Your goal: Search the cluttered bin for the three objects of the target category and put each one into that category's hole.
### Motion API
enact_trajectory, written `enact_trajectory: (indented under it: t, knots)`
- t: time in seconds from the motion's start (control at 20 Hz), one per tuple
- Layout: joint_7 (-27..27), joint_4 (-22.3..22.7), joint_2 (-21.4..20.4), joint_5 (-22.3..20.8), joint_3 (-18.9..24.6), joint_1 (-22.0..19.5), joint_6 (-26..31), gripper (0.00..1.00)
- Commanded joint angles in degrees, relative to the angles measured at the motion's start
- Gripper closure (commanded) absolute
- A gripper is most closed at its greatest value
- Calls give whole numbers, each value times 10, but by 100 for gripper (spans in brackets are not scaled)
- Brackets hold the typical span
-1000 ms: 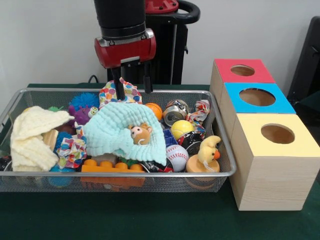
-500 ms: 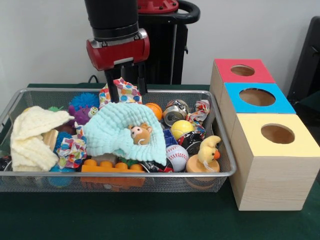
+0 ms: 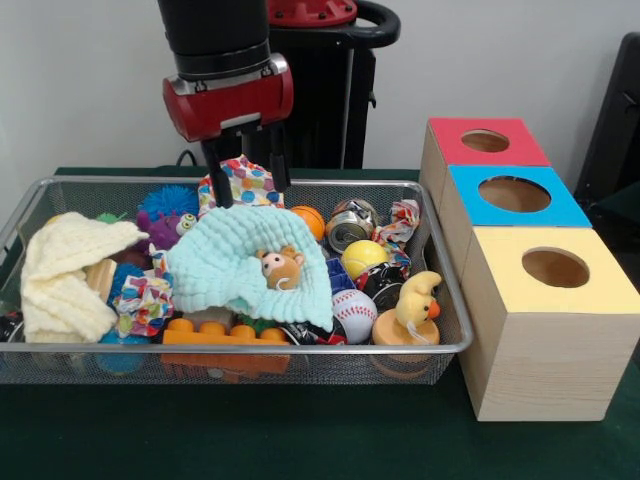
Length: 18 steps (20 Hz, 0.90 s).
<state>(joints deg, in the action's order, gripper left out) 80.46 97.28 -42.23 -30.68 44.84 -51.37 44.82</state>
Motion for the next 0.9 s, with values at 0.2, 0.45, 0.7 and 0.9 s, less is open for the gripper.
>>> enact_trajectory:
  t: [0.2, 0.45, 0.7, 0.9]
  knots:
    - [-212, -30, 19, -45, 30, -19, 72, 0]
    - [-215, -33, 20, -44, 28, -23, 73, 0]
    - [-220, -40, 23, -47, 27, -28, 76, 0]
    - [-233, -54, 32, -49, 28, -32, 85, 0]
